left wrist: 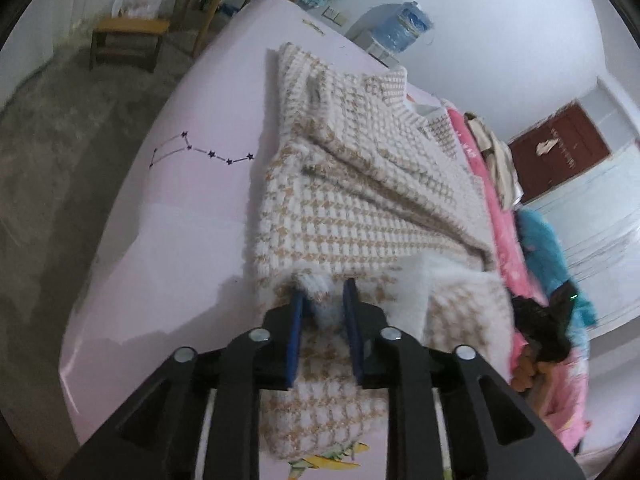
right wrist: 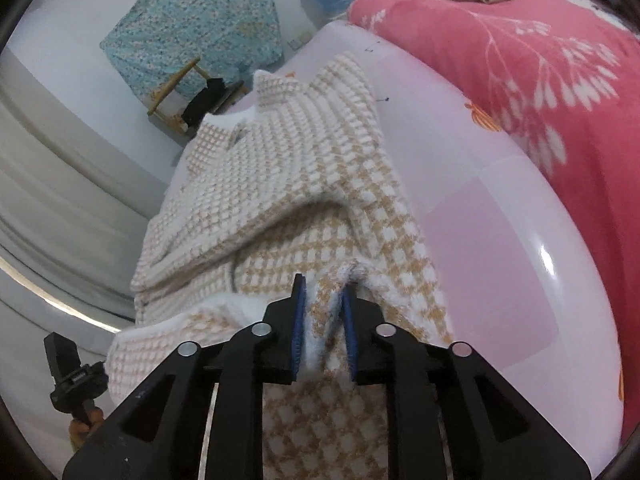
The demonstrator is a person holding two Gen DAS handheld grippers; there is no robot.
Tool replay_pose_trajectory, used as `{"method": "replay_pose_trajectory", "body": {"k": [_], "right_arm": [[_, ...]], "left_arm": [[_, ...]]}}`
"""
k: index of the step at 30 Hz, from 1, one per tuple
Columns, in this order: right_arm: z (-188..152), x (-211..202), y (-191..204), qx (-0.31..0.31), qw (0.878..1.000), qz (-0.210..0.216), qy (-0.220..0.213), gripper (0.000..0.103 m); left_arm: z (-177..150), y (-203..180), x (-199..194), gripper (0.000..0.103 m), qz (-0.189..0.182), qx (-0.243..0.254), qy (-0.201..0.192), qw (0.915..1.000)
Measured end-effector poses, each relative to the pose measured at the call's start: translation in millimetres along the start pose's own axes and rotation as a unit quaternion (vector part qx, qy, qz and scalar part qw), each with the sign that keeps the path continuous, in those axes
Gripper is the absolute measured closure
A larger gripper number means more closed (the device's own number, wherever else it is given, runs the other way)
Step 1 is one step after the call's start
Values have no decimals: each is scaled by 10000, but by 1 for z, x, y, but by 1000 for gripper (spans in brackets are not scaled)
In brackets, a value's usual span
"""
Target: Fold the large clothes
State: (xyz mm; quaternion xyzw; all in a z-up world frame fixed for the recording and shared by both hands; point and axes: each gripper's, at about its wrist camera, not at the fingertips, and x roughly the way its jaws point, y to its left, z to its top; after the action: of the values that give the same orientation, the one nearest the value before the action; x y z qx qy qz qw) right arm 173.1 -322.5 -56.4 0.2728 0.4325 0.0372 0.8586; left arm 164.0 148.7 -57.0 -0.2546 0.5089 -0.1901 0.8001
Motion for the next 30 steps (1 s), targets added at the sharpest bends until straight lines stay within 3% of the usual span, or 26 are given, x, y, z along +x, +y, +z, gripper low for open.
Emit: {"method": "replay_pose_trajectory", "body": {"k": [2,4,6,8,12,16,18,19,20,22,26,30], "right_arm": [[1,-9,3,-62,9999,50,-97,73],[0,-22,6,-150,9995,92,-277,66],[-1,-35,12,-292,9984,8,-492,56],[-6,-55,24,-604,9952,-128,-763,56],[-24,-77,59,-1410,9859,87,-895,56],[-63,-63,106,-2544,9653,481,-345,59],[-80,-47,119,-2875,9568,446,-14,63],[-90,-33,124,-3022,9522,374,230,63],[-95,-19,126,-3089,9501,230,364,63],[-104,10,123,-3132,9479,-179,550,63],[-92,3,124,-2882,9560,-97,537,64],[-93,-20,135,-3018,9520,389,338,67]], "left_arm": [[0,4,-10,66,-147,-140,-104,9997],[-2,5,-28,51,128,-86,-499,9986],[-4,4,-44,51,221,8,-745,9970],[-11,-2,-60,51,190,133,-958,9951],[-32,-34,-66,51,-60,839,-980,9916],[-65,-83,-36,51,-323,1773,-561,9820],[-77,-95,-13,51,-129,2092,-318,9773],[-82,-100,3,51,137,2223,-149,9748],[-86,-101,17,51,453,2301,-43,9721],[-89,-91,39,51,749,2202,105,9725],[-86,-95,29,51,758,2189,-68,9728],[-93,-111,3,51,121,2583,-421,9651]]}}
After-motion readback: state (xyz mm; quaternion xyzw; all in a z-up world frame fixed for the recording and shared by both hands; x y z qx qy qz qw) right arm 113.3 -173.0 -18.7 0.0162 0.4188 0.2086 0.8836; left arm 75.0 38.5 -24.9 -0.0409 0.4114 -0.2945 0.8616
